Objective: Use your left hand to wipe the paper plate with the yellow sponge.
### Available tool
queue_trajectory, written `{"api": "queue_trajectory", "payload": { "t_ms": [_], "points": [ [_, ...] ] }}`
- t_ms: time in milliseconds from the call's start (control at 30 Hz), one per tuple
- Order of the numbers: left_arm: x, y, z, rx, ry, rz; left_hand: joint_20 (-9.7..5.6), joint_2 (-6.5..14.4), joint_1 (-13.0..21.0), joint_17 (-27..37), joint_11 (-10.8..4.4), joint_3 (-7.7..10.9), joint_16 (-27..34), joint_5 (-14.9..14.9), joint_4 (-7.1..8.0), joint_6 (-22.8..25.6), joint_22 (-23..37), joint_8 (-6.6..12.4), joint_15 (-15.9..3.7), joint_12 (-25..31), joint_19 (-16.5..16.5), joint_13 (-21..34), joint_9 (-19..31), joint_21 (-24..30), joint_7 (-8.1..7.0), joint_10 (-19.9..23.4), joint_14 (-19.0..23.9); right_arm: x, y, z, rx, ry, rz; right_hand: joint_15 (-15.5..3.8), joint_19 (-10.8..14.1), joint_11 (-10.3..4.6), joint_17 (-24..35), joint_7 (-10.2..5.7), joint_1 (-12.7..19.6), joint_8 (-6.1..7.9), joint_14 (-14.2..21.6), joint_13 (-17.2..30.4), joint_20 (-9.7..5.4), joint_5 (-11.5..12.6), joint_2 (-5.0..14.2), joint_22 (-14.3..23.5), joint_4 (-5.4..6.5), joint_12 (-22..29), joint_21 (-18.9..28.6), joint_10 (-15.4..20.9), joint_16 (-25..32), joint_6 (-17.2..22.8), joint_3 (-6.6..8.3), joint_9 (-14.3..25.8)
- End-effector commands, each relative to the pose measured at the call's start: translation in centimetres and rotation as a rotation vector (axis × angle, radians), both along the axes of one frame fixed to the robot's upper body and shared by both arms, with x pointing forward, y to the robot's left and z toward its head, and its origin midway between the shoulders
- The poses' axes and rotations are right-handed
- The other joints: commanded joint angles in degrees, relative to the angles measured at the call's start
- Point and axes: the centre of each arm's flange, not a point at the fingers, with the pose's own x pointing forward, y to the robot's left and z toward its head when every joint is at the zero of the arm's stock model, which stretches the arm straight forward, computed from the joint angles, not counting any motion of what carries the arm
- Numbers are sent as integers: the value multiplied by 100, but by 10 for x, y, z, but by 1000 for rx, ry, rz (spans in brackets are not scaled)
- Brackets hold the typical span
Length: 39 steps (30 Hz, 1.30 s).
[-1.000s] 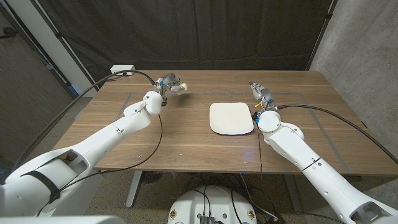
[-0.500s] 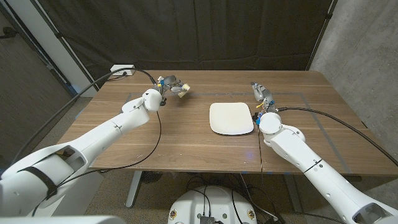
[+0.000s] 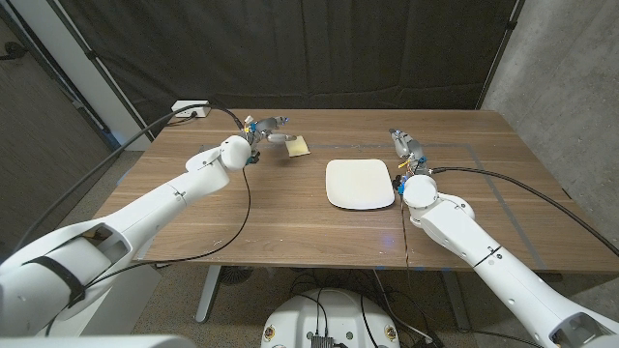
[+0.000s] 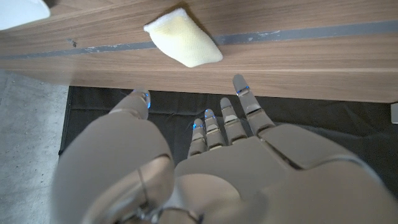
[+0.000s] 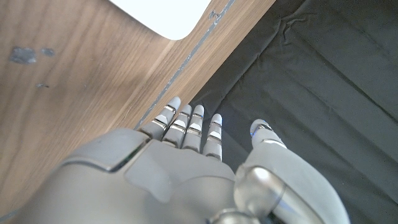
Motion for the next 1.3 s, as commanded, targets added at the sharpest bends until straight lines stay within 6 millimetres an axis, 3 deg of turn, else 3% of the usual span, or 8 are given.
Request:
{"api": "queue_trajectory", "payload": {
  "t_ms": [33, 100, 233, 333, 667, 833, 933, 1300],
  "points": [
    [-17, 14, -6, -304, -162, -96, -31, -27, -113, -4, -135, -115, 113, 28, 12, -35, 10, 124, -49, 156, -57, 6, 5, -76, -117, 18, -9, 0, 0, 0, 3, -6, 8, -1, -3, -18, 4, -5, 11, 46, -5, 17, 16, 30, -51, 8, -34, 38, 3, -15, 1, -11, 1, 8],
    [-19, 18, -7, -383, -185, -118, 55, -61, -207, -24, -147, -189, 203, 40, 38, 219, 4, 210, -123, 261, 187, -4, -5, -26, -211, 347, 255, 0, -1, 0, 1, -7, 13, 0, 0, 13, 9, -6, -2, 49, -9, 17, 17, 28, -54, 9, -33, 47, 3, -4, 7, -15, -8, 8],
    [-19, 24, -12, -526, -167, -186, 148, -46, -320, -30, -147, -240, 217, 34, 94, 337, -10, 228, -106, 293, 216, -11, -11, -56, -271, 487, 351, 0, -2, 0, -7, -8, 37, 3, -6, 15, 22, 0, -47, 60, -14, 17, 11, 23, -49, 9, -8, 53, 0, -7, 19, -8, -27, 8],
    [-18, 26, -14, -580, -161, -240, 167, 28, -630, -40, -84, -358, 80, 13, 256, 26, -20, 81, -107, 140, -59, -22, -16, -261, -469, 133, 48, 1, -2, -1, -6, -21, 56, 33, -49, 53, 44, 9, -181, 67, -51, 19, 10, -7, -66, 13, 68, 62, -18, -23, 28, -14, -93, 7],
    [-15, 32, -18, -702, -26, -427, -198, 216, -1580, -107, -366, -749, -49, 56, 589, -753, -9, 34, -263, 57, -1226, -66, -32, -1044, -829, -1050, -1329, -1, -4, 0, 4, -57, 143, 34, -458, 24, 46, -64, -936, 47, -626, 11, 38, -85, -370, -4, 412, -10, -229, -490, -48, -237, -539, -1],
    [-11, 34, -20, -709, 78, -514, -356, 246, -1738, -119, -387, -821, -55, 81, 598, -788, 0, 50, -325, 67, -1415, -72, -37, -1168, -826, -1174, -1586, -2, -4, 1, -1, -58, 160, 47, -808, -84, -3, -127, -1054, 46, -850, -1, 161, -55, -469, -25, 419, -6, -408, -652, -52, -356, -638, -3],
    [-10, 37, -22, -697, 115, -546, -394, 282, -1773, -122, -353, -828, -40, 92, 598, -806, 4, 51, -332, 67, -1382, -73, -38, -1168, -795, -1221, -1612, -4, -3, 0, 14, -61, 152, 209, -1012, -116, -20, -141, -1090, 56, -874, -5, 318, -37, -469, -35, 416, 17, -516, -685, -26, -399, -661, -3],
    [-5, 62, -42, -699, 140, -509, -493, 410, -1785, -141, -293, -799, 2, 120, 559, -782, 12, 72, -410, 114, -1274, -76, -41, -1160, -681, -1180, -1578, -2, 10, -1, 48, -58, 142, 316, -945, -16, -25, -63, -1107, 71, -733, -5, 439, -20, -414, -38, 411, 93, -527, -546, 32, -437, -648, -3]
  ]
}}
